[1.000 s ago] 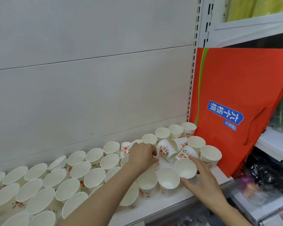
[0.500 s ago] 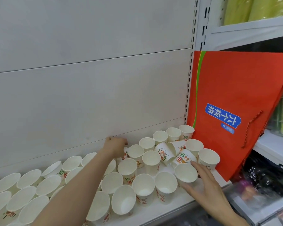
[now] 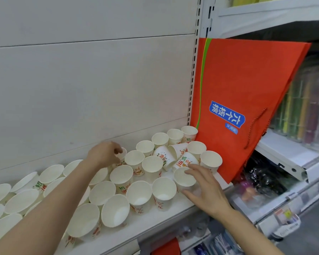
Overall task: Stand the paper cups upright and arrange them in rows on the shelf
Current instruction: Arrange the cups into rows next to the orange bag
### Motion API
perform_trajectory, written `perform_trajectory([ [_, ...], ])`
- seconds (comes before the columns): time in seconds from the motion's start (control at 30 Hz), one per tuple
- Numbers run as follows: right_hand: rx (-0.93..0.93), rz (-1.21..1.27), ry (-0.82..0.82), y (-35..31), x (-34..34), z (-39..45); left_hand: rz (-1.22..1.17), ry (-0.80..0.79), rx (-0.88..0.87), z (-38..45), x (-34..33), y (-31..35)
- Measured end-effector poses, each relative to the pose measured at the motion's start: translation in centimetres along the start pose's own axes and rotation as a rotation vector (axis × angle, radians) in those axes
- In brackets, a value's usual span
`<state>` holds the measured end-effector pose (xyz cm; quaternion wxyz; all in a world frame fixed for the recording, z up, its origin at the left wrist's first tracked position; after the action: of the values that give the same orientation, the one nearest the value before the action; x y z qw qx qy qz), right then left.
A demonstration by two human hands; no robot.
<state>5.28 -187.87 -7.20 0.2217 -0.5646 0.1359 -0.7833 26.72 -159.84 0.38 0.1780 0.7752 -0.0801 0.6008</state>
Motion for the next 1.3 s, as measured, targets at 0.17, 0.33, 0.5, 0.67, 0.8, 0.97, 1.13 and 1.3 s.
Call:
perform_trajectory([
  [0.17, -0.004, -0.001, 0.148, 0.5, 1.0, 0.9, -0.157, 0.276, -0.150, -0.6, 1.9, 7.2],
  [0.33, -0.096, -0.258, 0.168, 0.8, 2.9, 4.9, 0.268, 0.033, -0.154, 1.6, -1.6, 15.0],
  [0.5, -0.251, -0.379, -0.048, 0.3, 3.2, 6.9, 0.334, 0.019, -0.016, 3.3, -4.0, 15.9],
  [0.67, -0.344, -0.481, -0.124, -0.3, 2.7, 7.9, 0.295, 0.065, 0.006, 3.3, -4.5, 16.3],
  [0.8, -0.376, -0.534, -0.189, -0.7, 2.7, 8.7, 0.295, 0.097, -0.042, 2.8, -5.2, 16.3],
  [0.97, -0.408, -0.493, -0.202, -0.8, 2.1, 9.3, 0.381, 0.074, -0.092, 2.7, -5.4, 15.9],
  [1.13, -0.449, -0.298, -0.179, -0.7, 1.8, 9.8, 0.393, 0.131, -0.070, 2.5, -4.2, 15.0],
  [1.3, -0.459, 0.067, -0.124, -1.1, 1.9, 9.7, 0.258, 0.253, -0.138, 0.8, -2.8, 13.5],
])
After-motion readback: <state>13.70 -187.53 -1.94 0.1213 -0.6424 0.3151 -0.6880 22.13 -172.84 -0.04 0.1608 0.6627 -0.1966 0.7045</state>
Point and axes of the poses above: each hand's wrist, its own z-axis towards the middle knuckle, its own x-axis out of the back of the hand, y = z × x, the point moved 1 cm from there along z, towards the middle knuckle, and after that the axes turned 11 degrees about -y, right-handed, at the moved point
